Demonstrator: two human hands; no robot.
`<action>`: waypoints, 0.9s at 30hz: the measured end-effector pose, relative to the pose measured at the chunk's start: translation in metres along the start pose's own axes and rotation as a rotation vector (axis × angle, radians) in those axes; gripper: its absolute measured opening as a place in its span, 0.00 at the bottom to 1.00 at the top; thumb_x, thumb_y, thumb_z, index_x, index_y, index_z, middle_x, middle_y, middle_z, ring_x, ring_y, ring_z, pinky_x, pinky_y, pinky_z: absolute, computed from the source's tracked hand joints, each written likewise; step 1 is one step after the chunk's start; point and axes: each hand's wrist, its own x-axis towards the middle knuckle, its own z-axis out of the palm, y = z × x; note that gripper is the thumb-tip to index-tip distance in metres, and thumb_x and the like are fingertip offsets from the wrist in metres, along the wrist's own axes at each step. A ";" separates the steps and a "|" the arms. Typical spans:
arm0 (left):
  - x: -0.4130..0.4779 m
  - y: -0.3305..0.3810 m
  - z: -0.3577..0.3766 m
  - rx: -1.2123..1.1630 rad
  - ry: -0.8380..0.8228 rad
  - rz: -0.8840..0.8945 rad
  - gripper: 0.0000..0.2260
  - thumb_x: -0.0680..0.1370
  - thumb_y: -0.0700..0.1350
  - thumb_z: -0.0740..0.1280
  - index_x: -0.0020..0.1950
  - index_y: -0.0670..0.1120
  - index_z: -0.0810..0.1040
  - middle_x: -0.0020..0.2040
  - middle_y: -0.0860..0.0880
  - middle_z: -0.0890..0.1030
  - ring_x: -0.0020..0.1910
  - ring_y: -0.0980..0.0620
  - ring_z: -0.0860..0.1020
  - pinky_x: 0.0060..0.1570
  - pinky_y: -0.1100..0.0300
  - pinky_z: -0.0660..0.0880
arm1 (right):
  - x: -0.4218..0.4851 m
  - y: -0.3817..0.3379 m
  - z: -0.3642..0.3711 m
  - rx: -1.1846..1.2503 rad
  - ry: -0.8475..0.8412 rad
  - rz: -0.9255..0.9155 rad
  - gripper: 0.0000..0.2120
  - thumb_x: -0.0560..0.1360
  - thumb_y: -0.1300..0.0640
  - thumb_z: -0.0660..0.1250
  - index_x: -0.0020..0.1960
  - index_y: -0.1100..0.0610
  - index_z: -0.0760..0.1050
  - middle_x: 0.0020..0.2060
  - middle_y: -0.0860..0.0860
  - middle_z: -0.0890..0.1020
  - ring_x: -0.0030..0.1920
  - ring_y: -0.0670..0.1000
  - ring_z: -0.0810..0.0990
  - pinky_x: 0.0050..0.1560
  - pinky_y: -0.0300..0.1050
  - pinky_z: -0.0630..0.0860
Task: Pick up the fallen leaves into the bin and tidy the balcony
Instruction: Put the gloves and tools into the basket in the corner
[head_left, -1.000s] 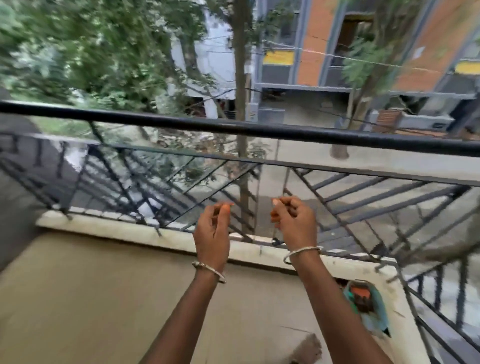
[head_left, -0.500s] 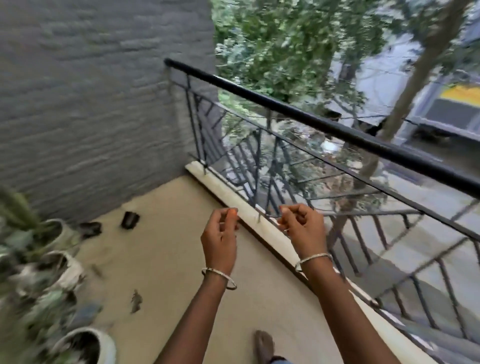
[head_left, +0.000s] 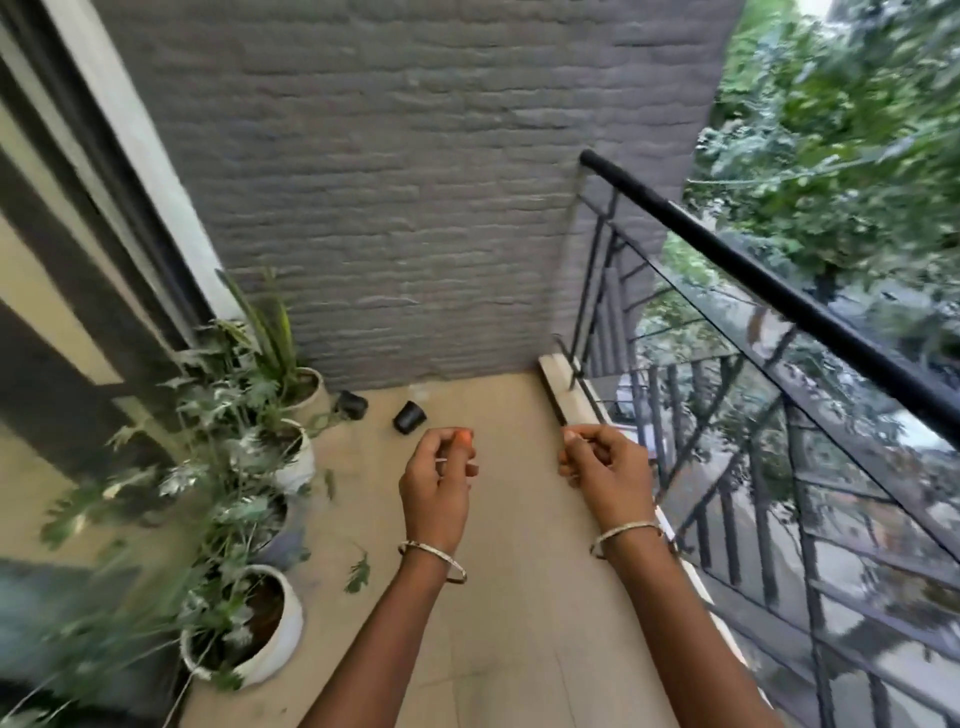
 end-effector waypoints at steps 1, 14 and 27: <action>0.008 0.001 0.002 -0.015 0.030 -0.001 0.05 0.80 0.45 0.66 0.48 0.49 0.81 0.40 0.49 0.83 0.36 0.52 0.81 0.37 0.55 0.76 | 0.013 -0.002 0.006 0.010 -0.034 -0.001 0.06 0.77 0.60 0.68 0.43 0.54 0.80 0.29 0.51 0.82 0.29 0.48 0.79 0.33 0.42 0.73; 0.152 -0.010 0.013 -0.031 0.191 -0.006 0.06 0.80 0.44 0.66 0.45 0.45 0.80 0.37 0.49 0.81 0.34 0.52 0.79 0.35 0.55 0.74 | 0.154 0.006 0.093 0.040 -0.231 -0.012 0.03 0.77 0.59 0.69 0.45 0.57 0.81 0.31 0.53 0.83 0.31 0.48 0.80 0.34 0.42 0.74; 0.419 -0.012 0.056 -0.155 0.220 -0.002 0.05 0.79 0.39 0.66 0.45 0.42 0.79 0.35 0.48 0.80 0.30 0.54 0.76 0.30 0.60 0.73 | 0.378 -0.028 0.224 0.087 -0.177 -0.001 0.05 0.77 0.61 0.69 0.42 0.58 0.79 0.30 0.54 0.80 0.29 0.48 0.77 0.30 0.40 0.72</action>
